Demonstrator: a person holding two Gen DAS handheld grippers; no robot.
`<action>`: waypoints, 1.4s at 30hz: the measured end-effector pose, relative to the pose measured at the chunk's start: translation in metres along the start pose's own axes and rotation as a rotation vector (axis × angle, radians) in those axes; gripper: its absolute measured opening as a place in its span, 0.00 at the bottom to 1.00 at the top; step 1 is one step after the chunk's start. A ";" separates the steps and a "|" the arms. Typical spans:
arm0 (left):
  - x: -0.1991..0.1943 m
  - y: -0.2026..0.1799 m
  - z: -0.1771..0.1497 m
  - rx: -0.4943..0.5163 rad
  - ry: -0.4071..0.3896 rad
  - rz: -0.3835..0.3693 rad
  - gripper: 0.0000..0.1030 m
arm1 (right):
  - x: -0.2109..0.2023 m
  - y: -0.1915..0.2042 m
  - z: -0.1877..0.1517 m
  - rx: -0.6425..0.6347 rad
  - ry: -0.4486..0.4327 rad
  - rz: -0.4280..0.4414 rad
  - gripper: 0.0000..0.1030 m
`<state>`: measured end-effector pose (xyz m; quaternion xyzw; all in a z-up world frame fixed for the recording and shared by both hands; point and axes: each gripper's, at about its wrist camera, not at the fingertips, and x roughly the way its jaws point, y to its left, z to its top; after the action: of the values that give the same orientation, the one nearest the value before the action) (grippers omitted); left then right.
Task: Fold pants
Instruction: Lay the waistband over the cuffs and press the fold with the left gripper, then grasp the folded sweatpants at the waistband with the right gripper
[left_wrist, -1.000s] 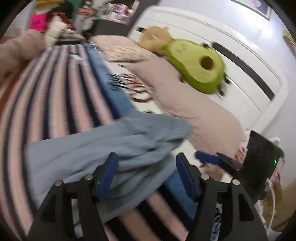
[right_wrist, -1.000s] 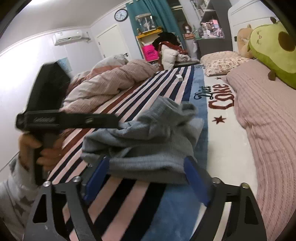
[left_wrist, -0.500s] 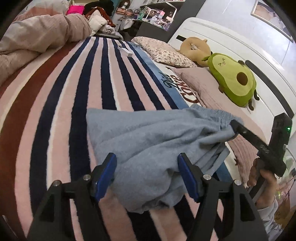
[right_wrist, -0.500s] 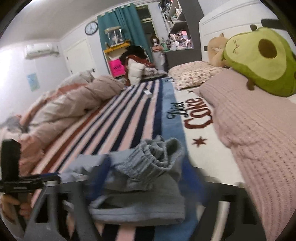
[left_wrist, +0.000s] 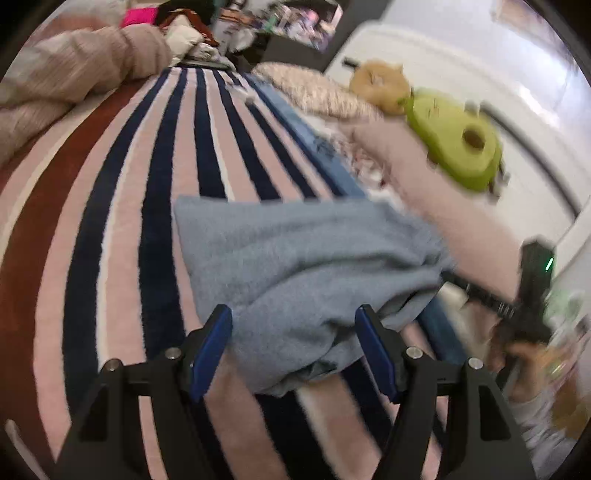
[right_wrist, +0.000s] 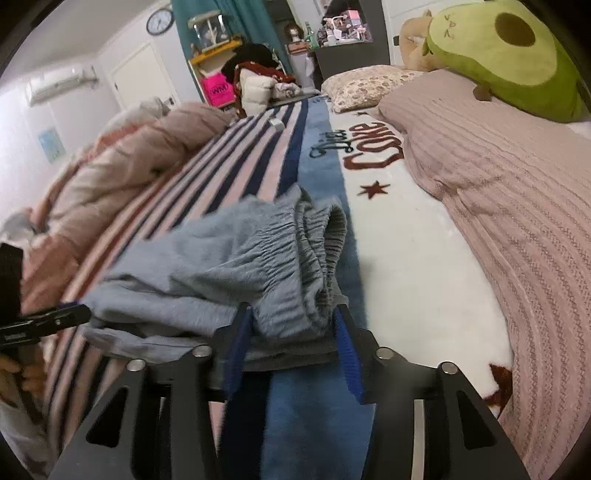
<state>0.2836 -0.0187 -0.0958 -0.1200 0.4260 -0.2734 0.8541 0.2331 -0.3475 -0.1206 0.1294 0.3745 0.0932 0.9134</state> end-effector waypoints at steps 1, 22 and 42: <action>-0.005 0.004 0.003 -0.029 -0.024 -0.017 0.69 | -0.004 -0.001 0.003 0.003 -0.014 0.020 0.58; 0.049 0.027 -0.017 -0.165 0.083 -0.029 0.51 | 0.050 -0.006 0.010 0.049 0.083 0.098 0.68; -0.096 -0.015 -0.110 -0.023 0.032 0.067 0.25 | -0.061 0.055 -0.082 -0.010 0.127 0.262 0.27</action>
<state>0.1443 0.0264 -0.0921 -0.1111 0.4463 -0.2417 0.8544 0.1278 -0.2981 -0.1199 0.1662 0.4109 0.2214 0.8686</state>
